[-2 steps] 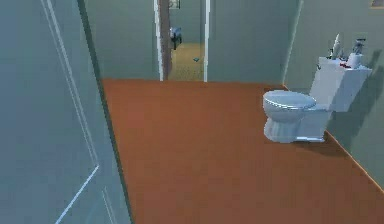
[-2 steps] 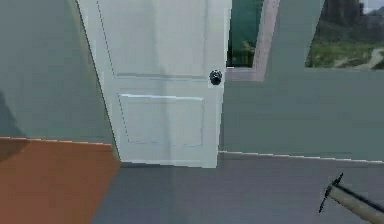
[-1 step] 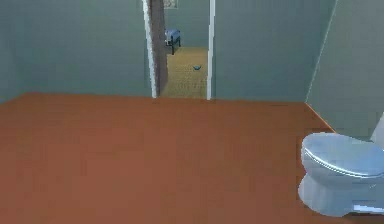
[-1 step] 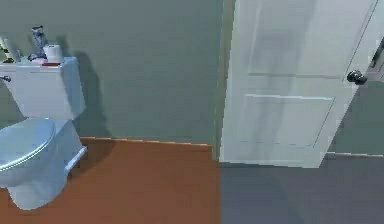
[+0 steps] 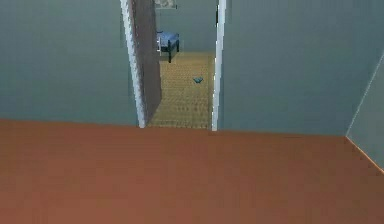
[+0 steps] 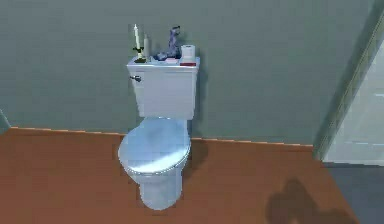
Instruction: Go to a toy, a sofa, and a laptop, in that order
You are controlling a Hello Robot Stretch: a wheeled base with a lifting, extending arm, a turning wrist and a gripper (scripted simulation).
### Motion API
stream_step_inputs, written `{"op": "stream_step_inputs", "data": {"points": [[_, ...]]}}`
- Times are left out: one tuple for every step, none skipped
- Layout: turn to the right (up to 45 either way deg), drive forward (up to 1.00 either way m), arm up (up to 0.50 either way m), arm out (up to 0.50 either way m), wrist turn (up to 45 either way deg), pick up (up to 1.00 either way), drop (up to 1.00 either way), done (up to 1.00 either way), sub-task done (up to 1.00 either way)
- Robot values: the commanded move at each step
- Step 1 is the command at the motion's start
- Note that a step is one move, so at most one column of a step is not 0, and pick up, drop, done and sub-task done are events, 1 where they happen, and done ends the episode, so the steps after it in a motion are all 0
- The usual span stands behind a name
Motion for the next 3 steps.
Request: {"op": "stream_step_inputs", "data": {"points": [[0.0, 1.0, 0.0, 0.0, 0.0, 0.0, 0.0, 0.0, 0.0], [-3.0, 0.0, 0.0, 0.0, 0.0, 0.0, 0.0, 0.0, 0.0], [0.0, 1.0, 0.0, 0.0, 0.0, 0.0, 0.0, 0.0, 0.0]]}}
